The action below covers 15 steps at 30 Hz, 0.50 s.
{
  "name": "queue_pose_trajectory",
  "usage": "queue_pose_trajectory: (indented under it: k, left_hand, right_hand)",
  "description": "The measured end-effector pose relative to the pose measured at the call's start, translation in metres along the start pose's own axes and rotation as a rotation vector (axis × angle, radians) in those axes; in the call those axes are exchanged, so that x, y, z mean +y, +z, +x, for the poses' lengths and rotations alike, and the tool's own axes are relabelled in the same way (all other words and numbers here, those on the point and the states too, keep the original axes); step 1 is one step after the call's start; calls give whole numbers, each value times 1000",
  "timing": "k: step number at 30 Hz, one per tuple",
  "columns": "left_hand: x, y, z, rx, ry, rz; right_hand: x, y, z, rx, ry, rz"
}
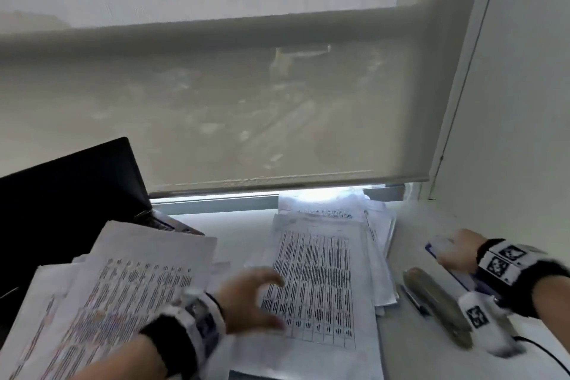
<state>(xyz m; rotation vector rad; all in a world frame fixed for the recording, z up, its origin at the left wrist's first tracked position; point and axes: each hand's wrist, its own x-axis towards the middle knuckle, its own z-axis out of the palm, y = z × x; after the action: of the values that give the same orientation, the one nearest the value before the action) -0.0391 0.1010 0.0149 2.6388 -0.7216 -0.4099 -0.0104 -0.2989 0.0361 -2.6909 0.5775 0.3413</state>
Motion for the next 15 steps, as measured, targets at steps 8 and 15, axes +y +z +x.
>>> queue_pose_trajectory:
  k: [8,15]
  left_hand:
    - [72,55,18,-196,282,412]
    - [92,52,-1,-196,304,304]
  right_hand:
    - [-6,9,-2,58,2,-108]
    - [-6,20,-48,290,-238,-81]
